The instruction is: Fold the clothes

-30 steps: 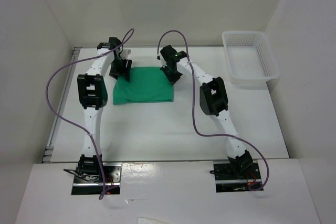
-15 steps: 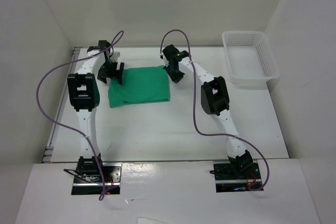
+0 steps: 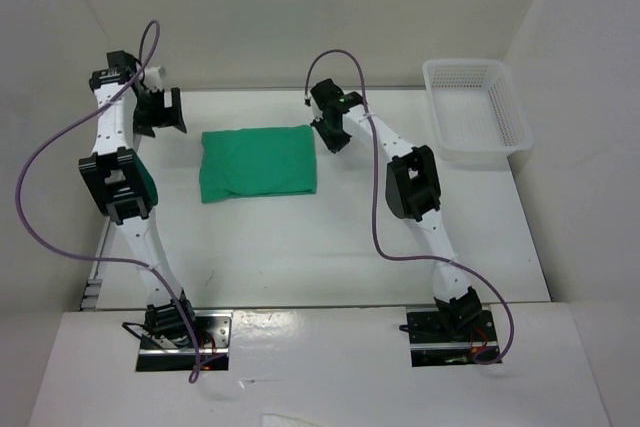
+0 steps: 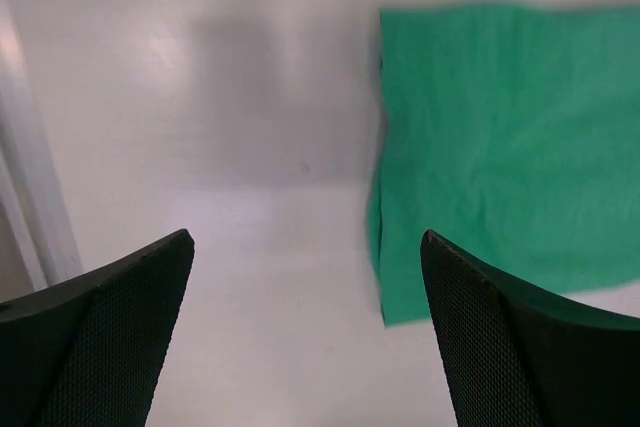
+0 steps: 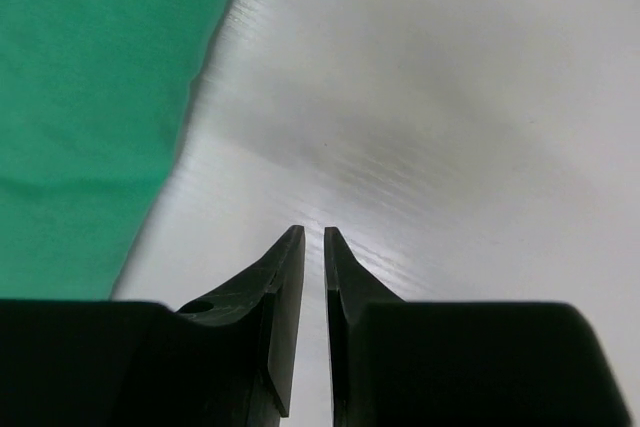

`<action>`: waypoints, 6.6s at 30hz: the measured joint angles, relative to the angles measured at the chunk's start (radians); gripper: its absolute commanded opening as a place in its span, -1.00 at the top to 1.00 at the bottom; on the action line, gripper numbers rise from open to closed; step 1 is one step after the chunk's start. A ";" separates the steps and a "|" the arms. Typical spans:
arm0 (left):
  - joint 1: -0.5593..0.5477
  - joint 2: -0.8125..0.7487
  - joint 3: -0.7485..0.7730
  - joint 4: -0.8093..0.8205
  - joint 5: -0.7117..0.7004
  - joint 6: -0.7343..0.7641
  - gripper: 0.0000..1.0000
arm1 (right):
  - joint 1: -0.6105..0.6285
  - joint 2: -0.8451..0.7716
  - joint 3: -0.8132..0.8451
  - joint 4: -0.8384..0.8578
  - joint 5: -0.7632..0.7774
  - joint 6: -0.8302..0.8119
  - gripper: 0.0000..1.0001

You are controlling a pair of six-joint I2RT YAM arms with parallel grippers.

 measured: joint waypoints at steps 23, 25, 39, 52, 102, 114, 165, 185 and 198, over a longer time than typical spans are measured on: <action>0.054 -0.269 -0.943 0.092 0.350 0.147 -0.14 | 0.000 -0.082 -0.047 0.011 -0.053 -0.011 0.51; 0.063 -0.271 -0.962 0.132 0.364 0.140 -0.12 | 0.000 -0.082 -0.056 0.012 -0.053 -0.013 0.51; 0.071 -0.280 -1.009 0.267 0.465 0.090 -0.09 | 0.000 -0.097 -0.111 0.012 -0.053 -0.031 0.46; 0.071 -0.293 -1.021 0.350 0.426 0.077 0.35 | 0.000 -0.097 -0.112 0.011 -0.053 -0.037 0.46; 0.086 -0.214 -0.872 -0.040 0.331 0.476 0.40 | 0.000 -0.097 -0.111 0.009 -0.053 -0.040 0.39; 0.128 -0.311 -0.589 -0.005 0.354 0.348 -0.85 | -0.005 -0.185 -0.160 0.018 0.045 -0.053 -0.77; 0.322 -0.892 -1.304 0.603 0.212 0.006 -0.98 | -1.001 -1.213 -1.341 0.479 -0.285 -0.056 -0.97; 0.322 -0.892 -1.304 0.603 0.212 0.006 -0.98 | -1.001 -1.215 -1.343 0.479 -0.342 -0.092 -0.97; 0.330 -0.901 -1.314 0.627 0.129 -0.003 -0.98 | -1.001 -1.215 -1.344 0.479 -0.341 -0.095 -0.97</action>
